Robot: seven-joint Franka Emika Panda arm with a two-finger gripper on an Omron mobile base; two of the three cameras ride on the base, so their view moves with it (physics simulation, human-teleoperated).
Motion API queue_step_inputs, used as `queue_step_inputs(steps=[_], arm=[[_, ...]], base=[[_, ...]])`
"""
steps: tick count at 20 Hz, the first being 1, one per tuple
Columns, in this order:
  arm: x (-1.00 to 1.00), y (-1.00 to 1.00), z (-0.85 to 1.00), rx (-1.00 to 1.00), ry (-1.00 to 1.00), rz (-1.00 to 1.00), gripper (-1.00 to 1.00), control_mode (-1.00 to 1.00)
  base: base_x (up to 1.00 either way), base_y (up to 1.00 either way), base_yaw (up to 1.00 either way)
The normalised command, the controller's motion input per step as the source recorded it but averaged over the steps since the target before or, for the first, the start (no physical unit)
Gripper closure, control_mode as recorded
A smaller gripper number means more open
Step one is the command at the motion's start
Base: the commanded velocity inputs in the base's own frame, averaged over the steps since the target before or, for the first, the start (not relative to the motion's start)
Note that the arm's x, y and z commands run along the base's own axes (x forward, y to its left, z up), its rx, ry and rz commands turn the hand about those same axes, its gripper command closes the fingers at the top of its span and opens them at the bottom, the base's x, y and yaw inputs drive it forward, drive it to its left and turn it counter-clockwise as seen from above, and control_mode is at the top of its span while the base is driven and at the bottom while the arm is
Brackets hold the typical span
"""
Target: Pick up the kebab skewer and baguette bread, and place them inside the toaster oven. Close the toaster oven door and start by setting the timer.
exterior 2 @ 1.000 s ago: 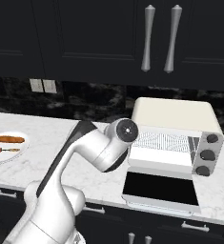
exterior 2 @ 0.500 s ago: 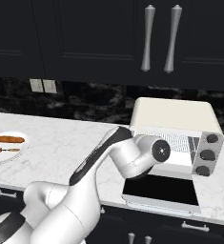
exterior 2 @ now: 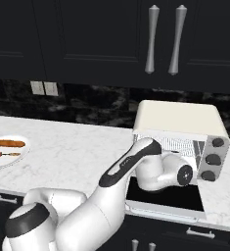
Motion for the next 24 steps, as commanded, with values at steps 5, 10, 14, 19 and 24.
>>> queue_step_inputs(steps=[5, 10, 14, 19, 24], arm=[[0.44, -0.58, -0.16, 0.01, -0.1, 0.0, -1.0, -1.0], [0.46, -0.34, -0.1, 0.0, -0.07, 0.0, -1.0, -1.0], [0.56, -0.05, -0.37, 0.0, 0.0, 0.0, -1.0, -1.0], [0.53, -0.13, -0.37, 0.0, 0.0, -0.02, -1.0, -1.0], [0.13, -0.18, -0.53, 0.0, 0.0, -0.06, -1.0, -1.0]], base=[[0.0, 0.0, 0.0], [0.0, 0.0, 0.0], [0.0, 0.0, 0.0], [0.0, 0.0, 0.0], [0.0, 0.0, 0.0]])
